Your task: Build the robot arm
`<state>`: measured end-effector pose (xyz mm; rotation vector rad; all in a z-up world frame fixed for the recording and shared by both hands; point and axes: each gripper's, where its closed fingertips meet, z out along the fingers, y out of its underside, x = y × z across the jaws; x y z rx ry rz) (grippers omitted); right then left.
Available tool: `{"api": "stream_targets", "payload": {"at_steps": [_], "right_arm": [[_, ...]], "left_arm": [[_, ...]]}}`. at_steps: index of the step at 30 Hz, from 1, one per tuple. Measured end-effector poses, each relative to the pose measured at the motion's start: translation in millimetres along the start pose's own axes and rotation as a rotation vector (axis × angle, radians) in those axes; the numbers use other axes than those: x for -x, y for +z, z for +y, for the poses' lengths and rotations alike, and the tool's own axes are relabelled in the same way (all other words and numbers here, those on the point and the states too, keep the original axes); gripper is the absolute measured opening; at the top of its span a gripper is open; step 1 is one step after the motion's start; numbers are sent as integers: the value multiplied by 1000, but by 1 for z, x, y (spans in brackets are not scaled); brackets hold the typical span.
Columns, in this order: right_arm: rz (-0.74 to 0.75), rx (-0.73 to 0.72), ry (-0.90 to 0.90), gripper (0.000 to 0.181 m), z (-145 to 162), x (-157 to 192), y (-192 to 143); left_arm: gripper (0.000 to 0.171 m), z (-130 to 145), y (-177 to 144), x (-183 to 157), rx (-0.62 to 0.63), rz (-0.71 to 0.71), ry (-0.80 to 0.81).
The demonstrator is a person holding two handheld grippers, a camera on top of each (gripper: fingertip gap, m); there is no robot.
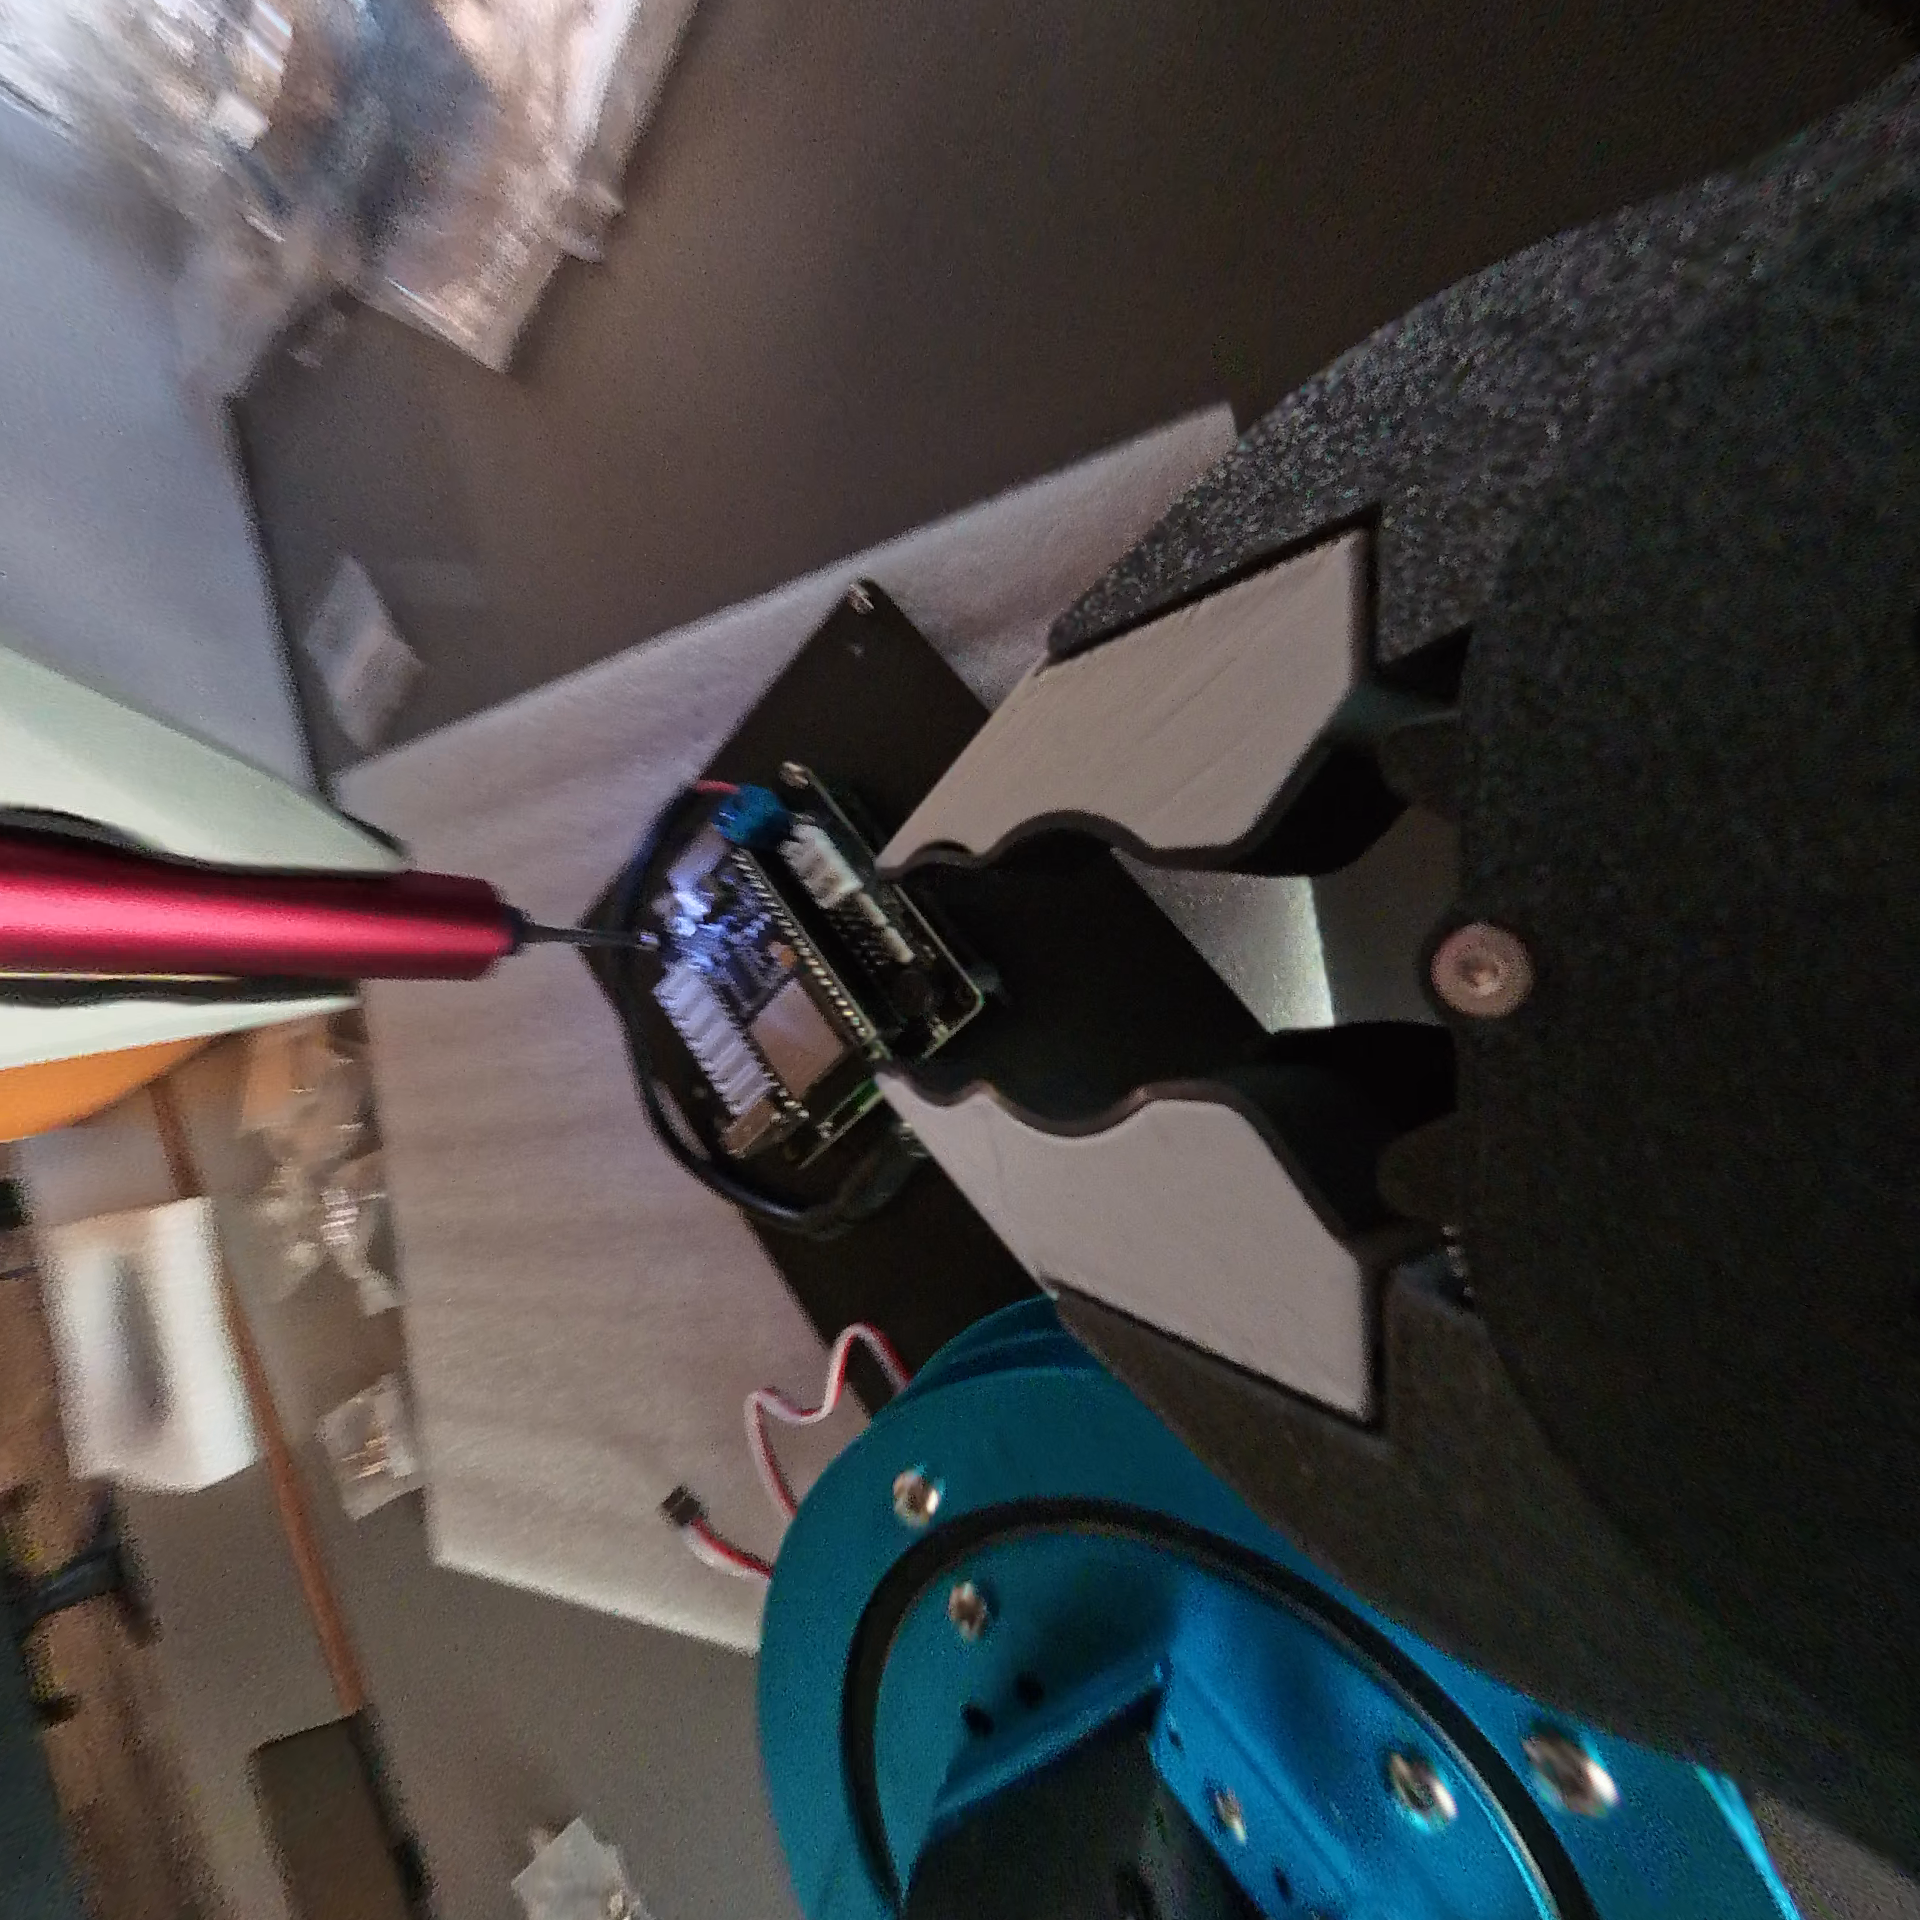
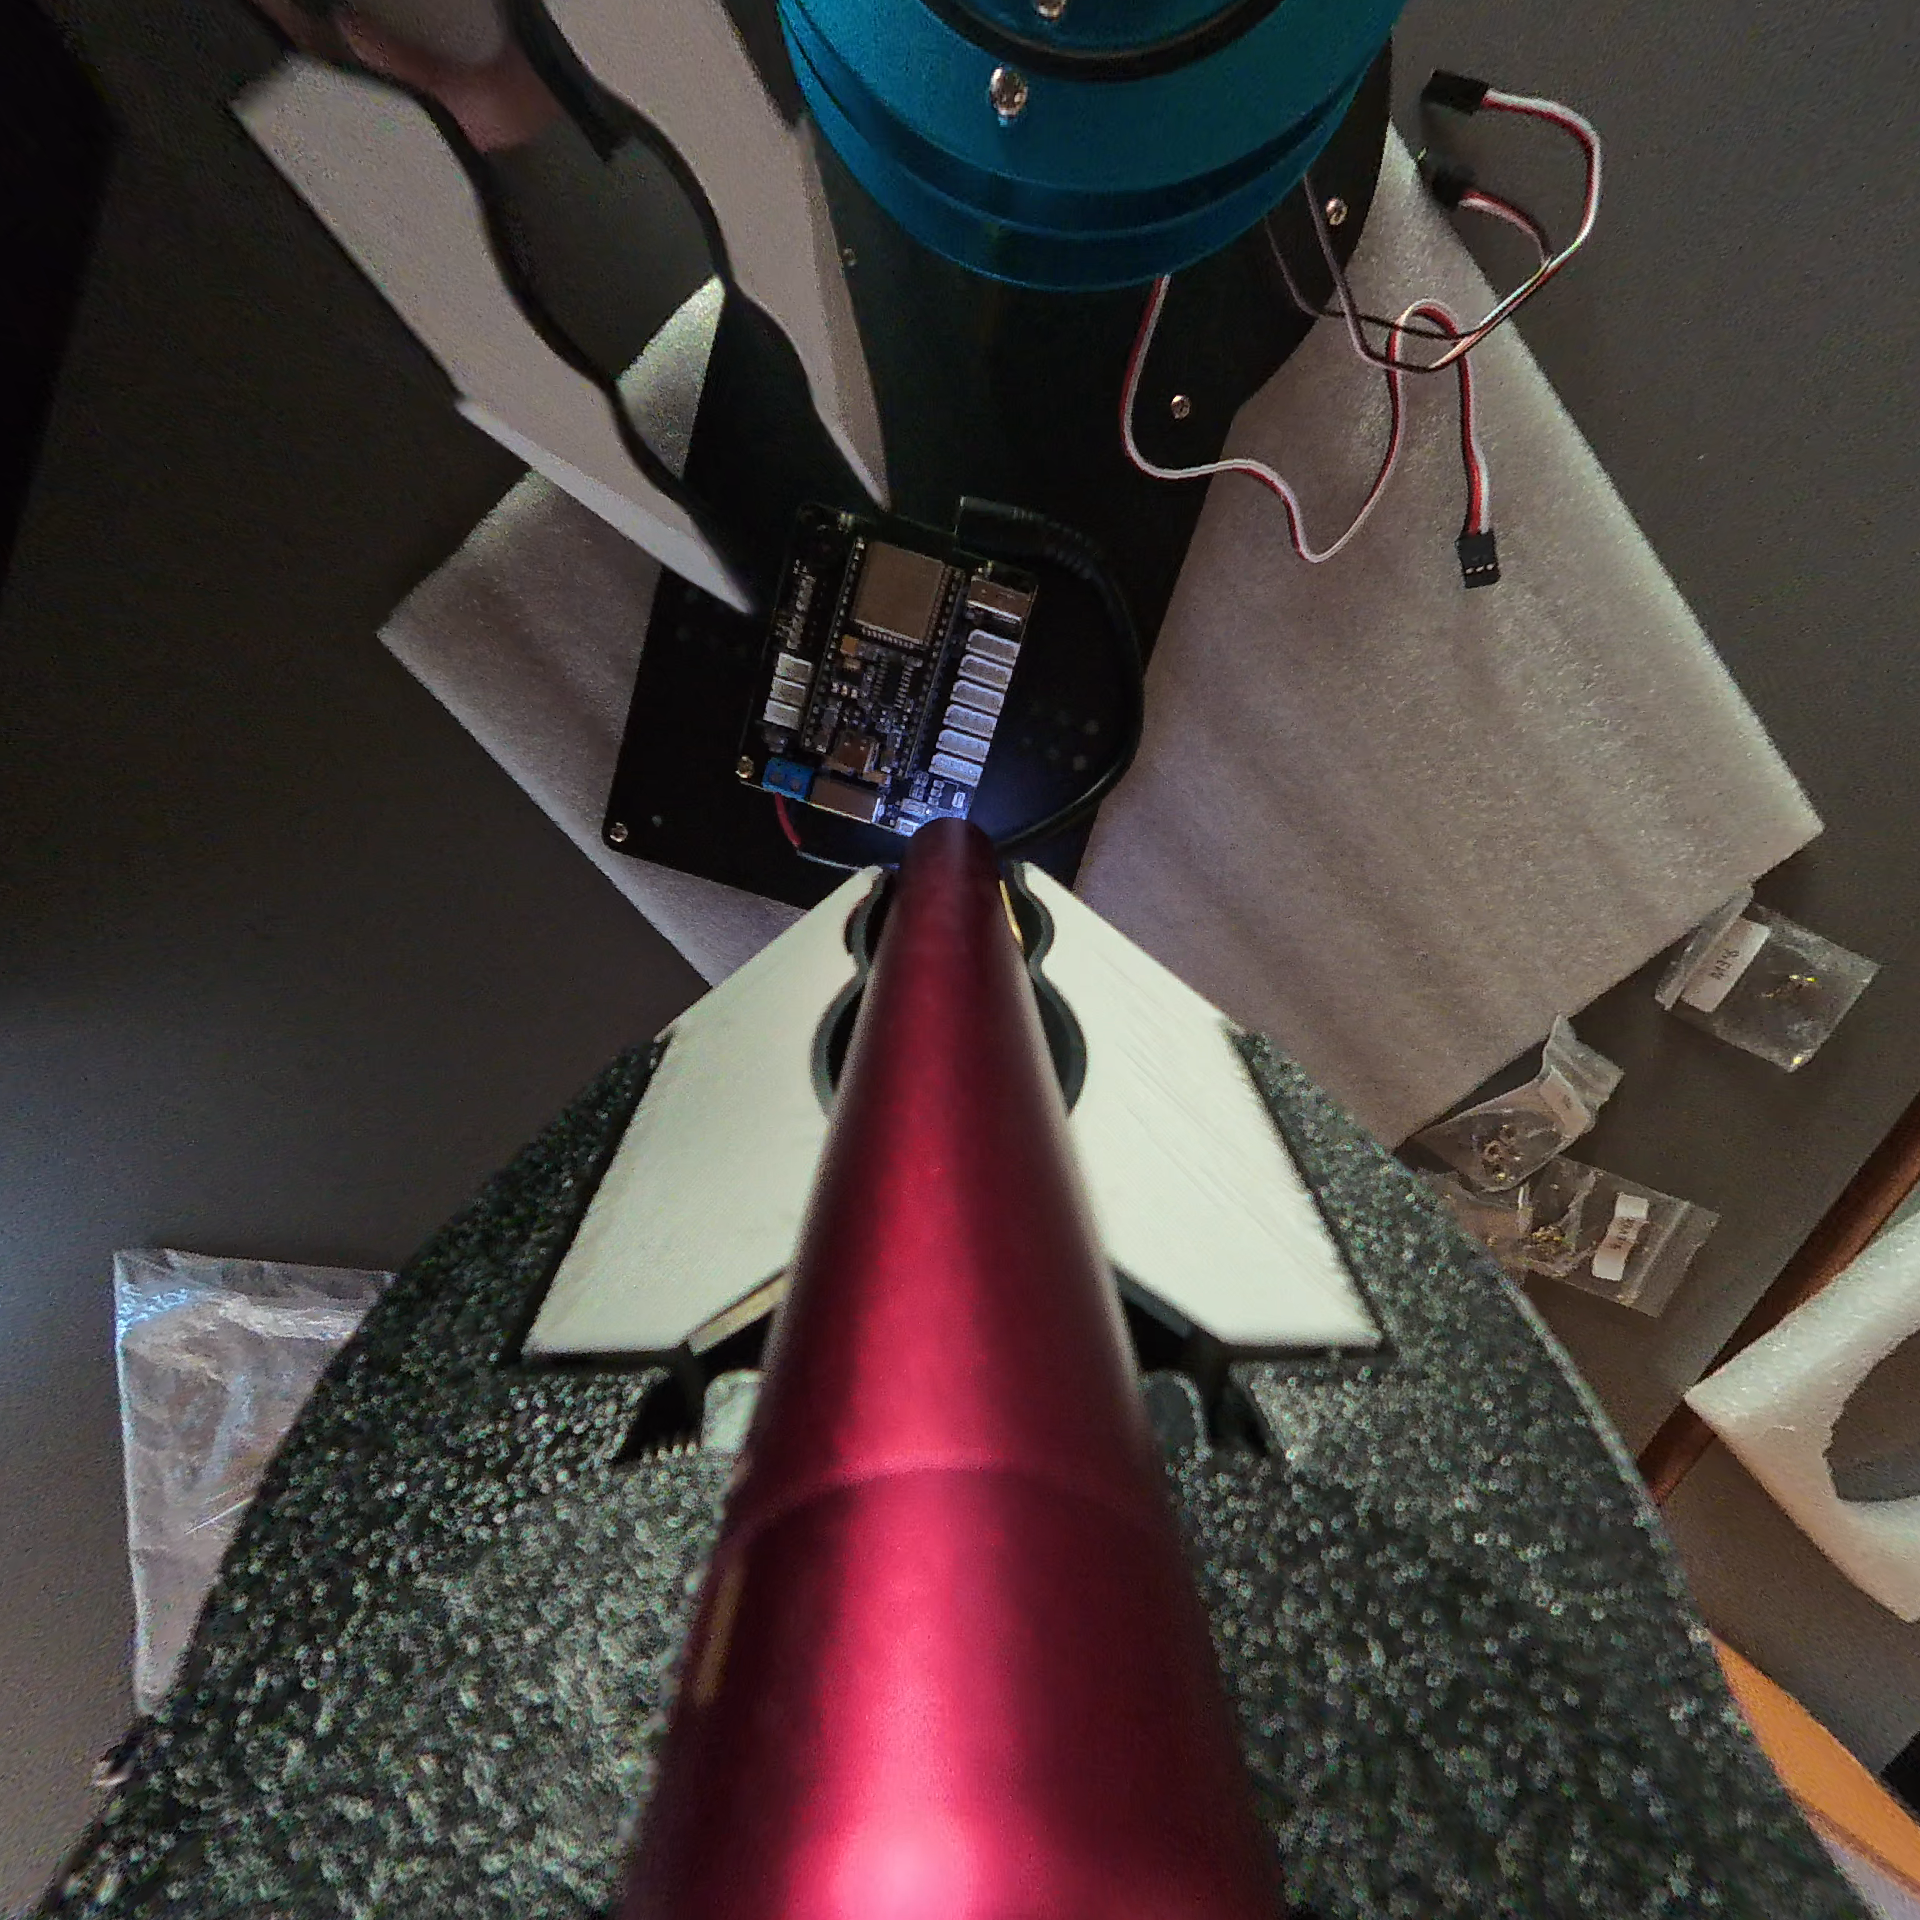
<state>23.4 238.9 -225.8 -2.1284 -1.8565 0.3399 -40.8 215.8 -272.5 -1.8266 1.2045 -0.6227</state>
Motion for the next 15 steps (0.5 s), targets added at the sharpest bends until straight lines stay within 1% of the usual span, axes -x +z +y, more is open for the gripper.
{"api": "stream_targets", "payload": {"at_steps": [3,5,8,10,13,15], "right_arm": [[3,-17,-3,22,-2,0,0],[6,-28,-2,23,-3,0,0],[10,-53,6,21,-3,-1,0],[11,-79,19,21,-4,0,0],[21,-115,19,21,-5,0,0],[24,-134,22,20,-6,0,0]], "left_arm": [[33,-34,-15,-9,-138,20,6],[34,-51,-10,-8,-170,-14,47],[35,-65,11,-3,-146,-62,73],[35,-70,26,-3,-109,-68,83],[33,-75,41,-5,-92,-88,133],[29,-76,49,-8,-82,-103,163]]}}
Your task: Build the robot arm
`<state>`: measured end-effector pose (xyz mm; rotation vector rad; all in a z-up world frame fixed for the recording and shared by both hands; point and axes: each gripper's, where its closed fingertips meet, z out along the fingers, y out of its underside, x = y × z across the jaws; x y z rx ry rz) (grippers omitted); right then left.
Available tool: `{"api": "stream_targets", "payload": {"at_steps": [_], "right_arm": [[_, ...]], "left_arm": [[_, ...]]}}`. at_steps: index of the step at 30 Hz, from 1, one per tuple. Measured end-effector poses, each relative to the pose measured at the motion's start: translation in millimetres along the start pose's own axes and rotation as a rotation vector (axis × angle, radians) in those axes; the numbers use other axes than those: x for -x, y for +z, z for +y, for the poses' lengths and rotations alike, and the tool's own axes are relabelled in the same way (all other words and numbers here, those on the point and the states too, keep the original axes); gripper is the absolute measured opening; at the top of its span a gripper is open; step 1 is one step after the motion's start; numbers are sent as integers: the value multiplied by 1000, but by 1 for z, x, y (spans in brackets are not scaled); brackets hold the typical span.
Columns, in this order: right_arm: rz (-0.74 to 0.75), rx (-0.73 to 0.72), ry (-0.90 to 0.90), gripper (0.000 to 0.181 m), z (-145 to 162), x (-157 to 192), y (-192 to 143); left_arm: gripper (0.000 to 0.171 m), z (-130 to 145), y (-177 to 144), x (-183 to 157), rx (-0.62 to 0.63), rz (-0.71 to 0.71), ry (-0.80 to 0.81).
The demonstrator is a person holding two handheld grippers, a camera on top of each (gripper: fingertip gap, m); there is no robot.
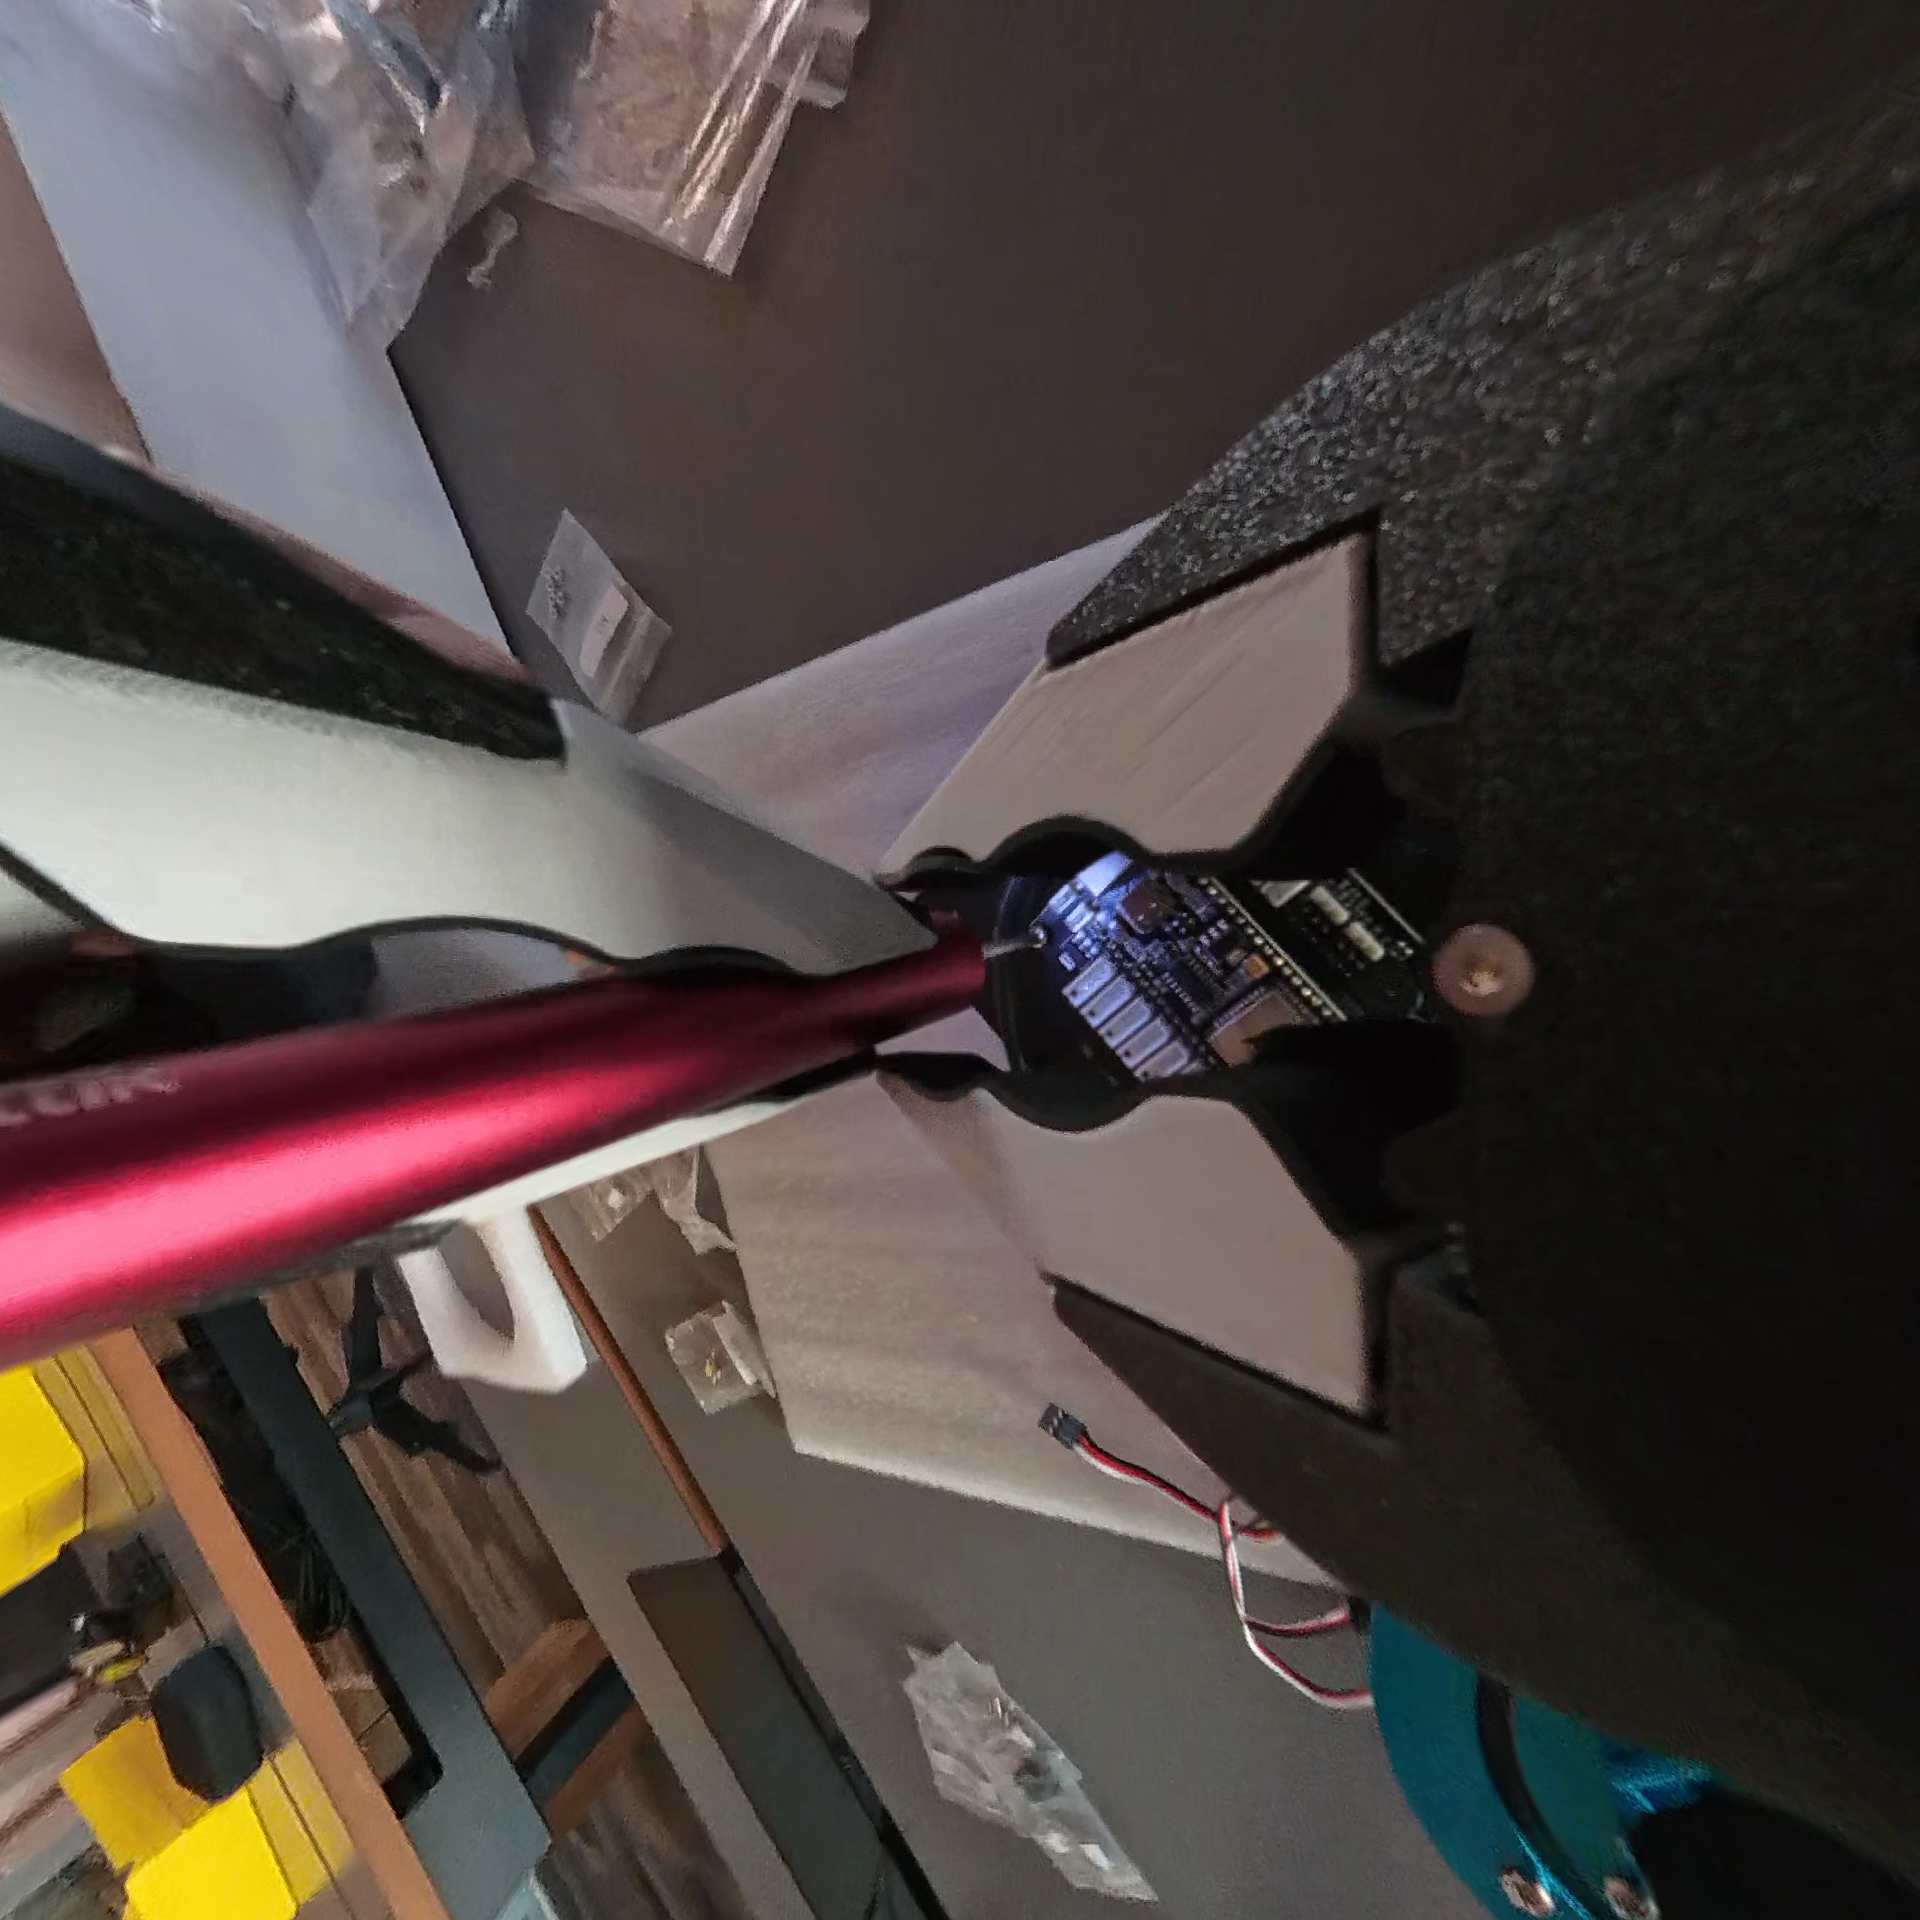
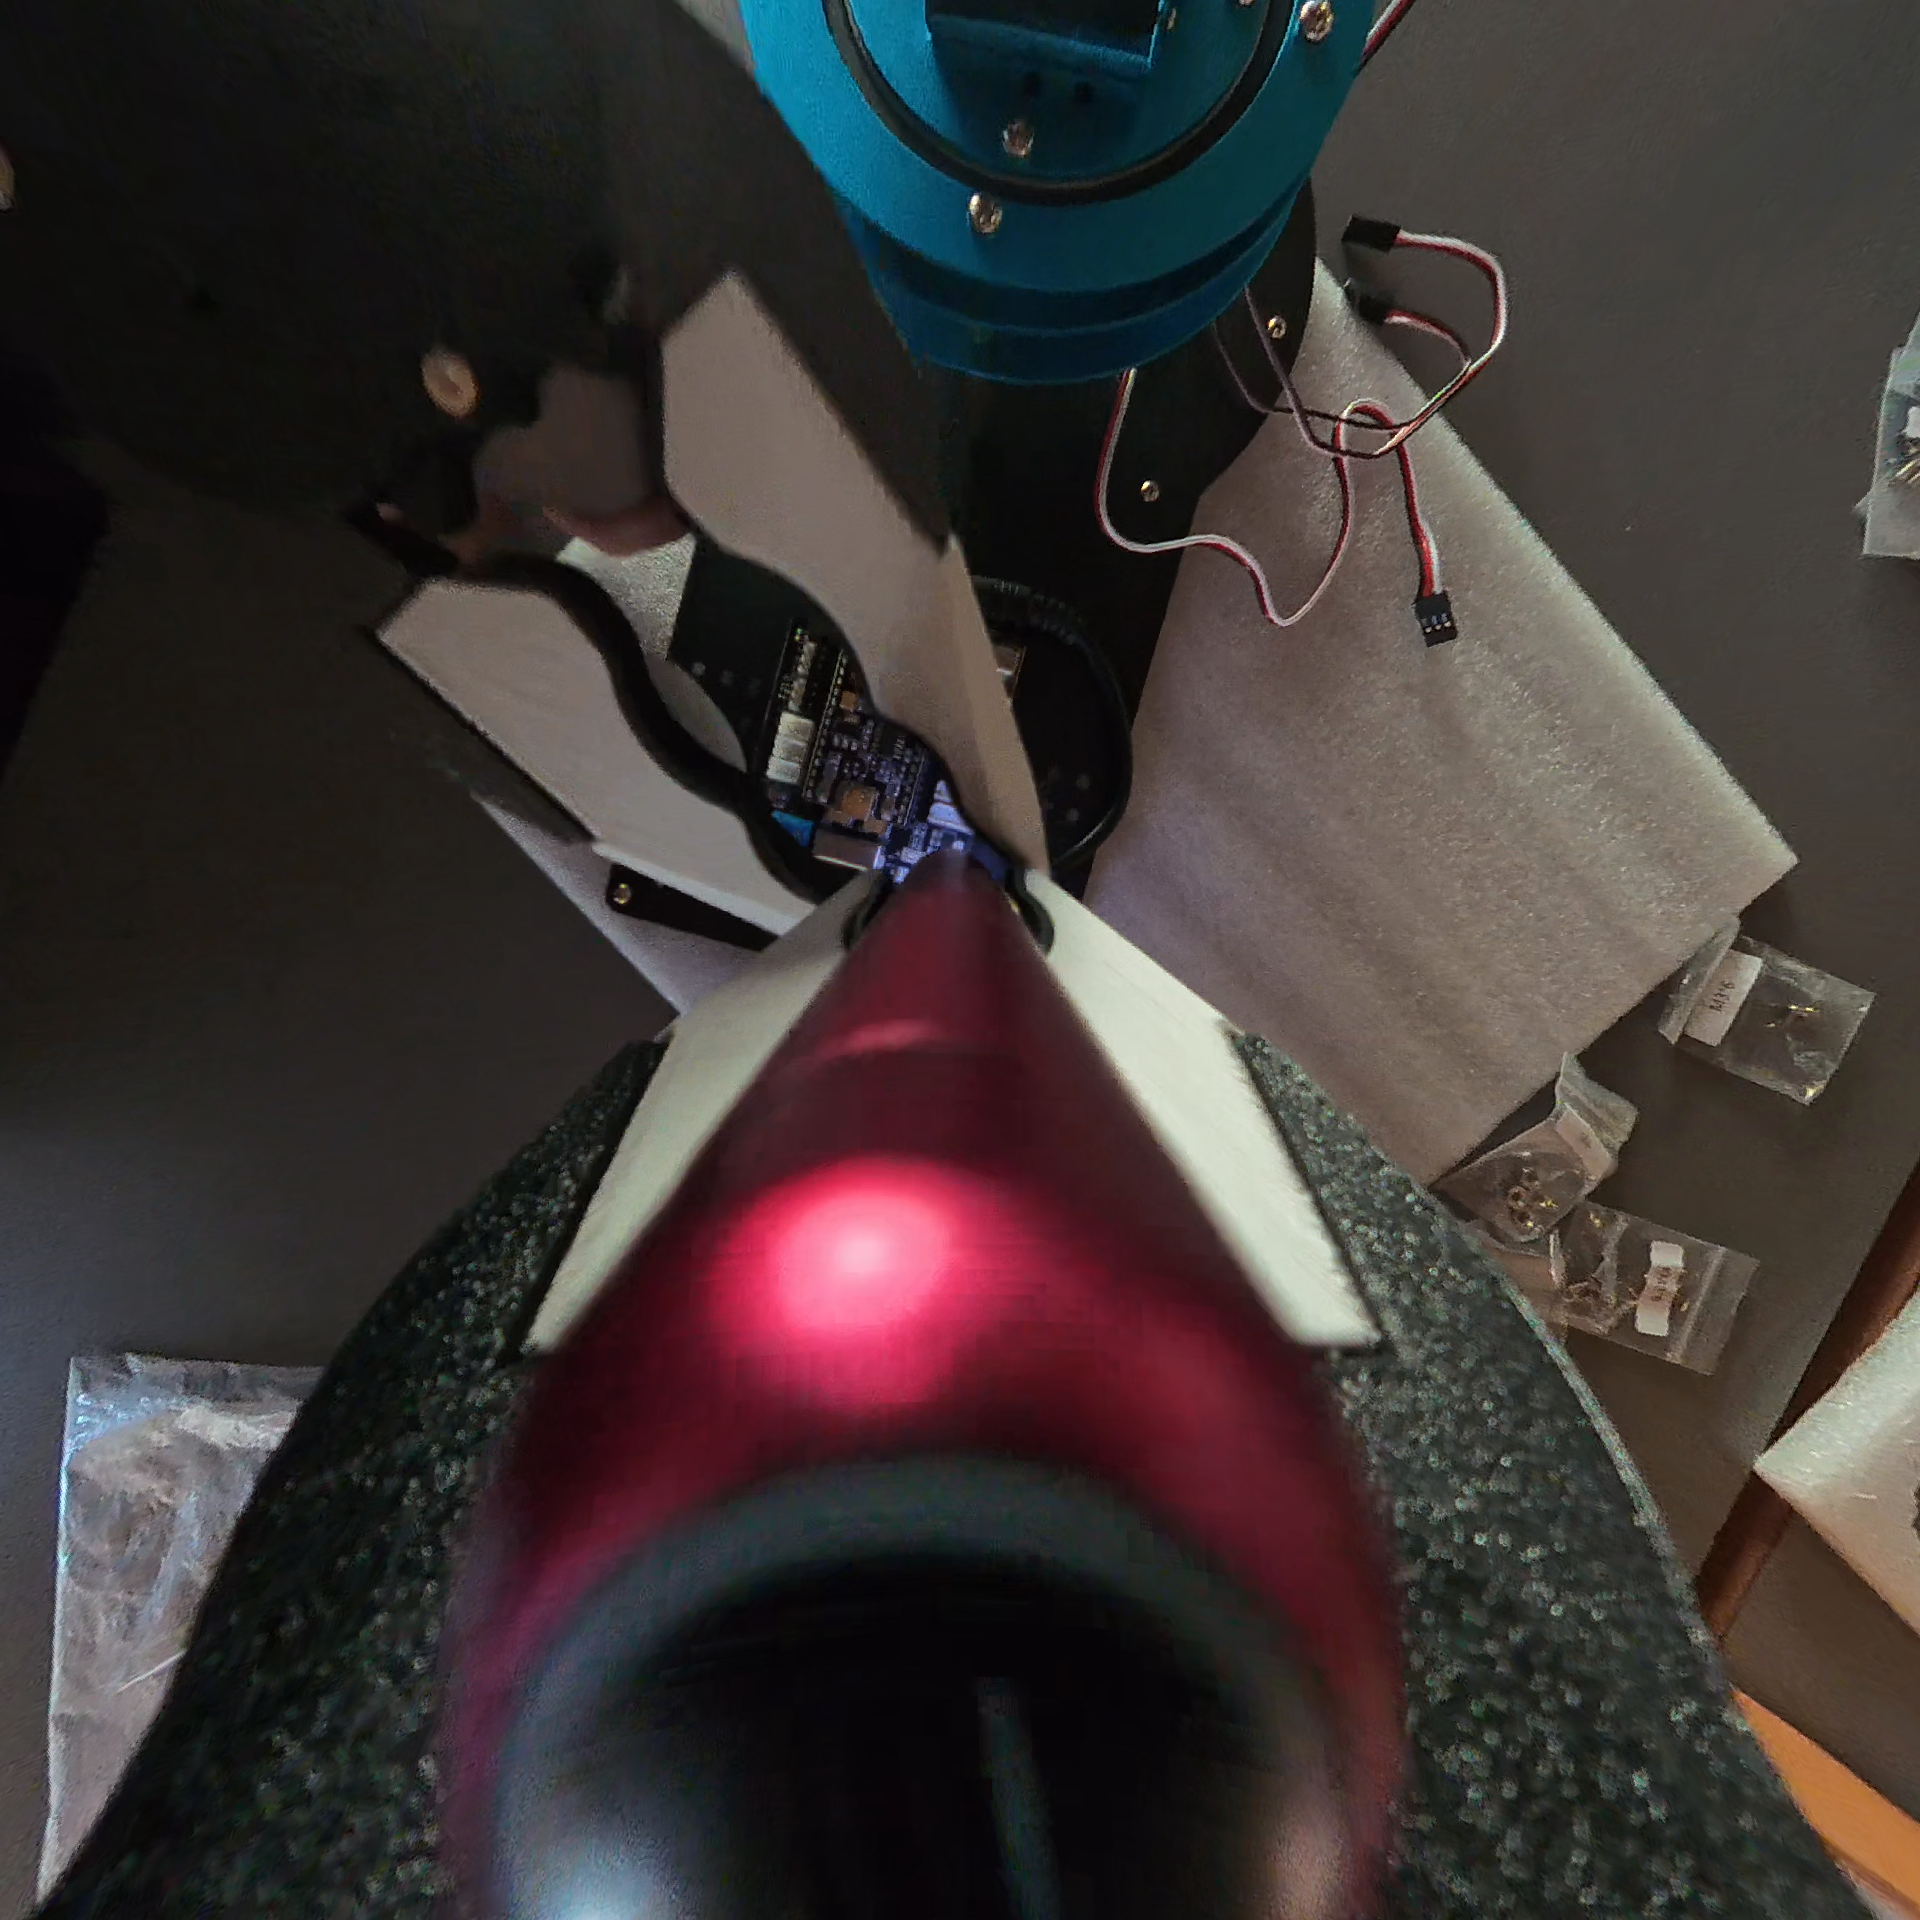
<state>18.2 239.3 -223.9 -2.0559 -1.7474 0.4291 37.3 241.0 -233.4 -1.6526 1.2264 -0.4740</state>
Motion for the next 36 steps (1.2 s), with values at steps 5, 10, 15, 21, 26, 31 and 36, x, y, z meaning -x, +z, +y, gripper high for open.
{"api": "stream_targets", "payload": {"at_steps": [5,10,15,21,26,31,36], "right_arm": [[31,-28,24,25,4,-4,-2],[31,-37,81,22,5,-3,-2],[10,8,81,22,6,-2,-2],[11,19,71,22,3,-2,-1],[18,-9,116,21,2,-2,-2],[29,-172,210,20,-6,-4,-3],[83,-205,151,20,-6,-2,-3]], "left_arm": [[22,-1,7,0,1,-44,34],[22,0,8,-1,-15,-43,17],[22,0,7,-1,-13,-50,11],[22,1,6,0,-25,-44,-3],[20,2,5,-1,-31,-13,-35],[21,4,4,1,-30,-2,-63],[21,5,4,0,-29,-8,-39]]}}
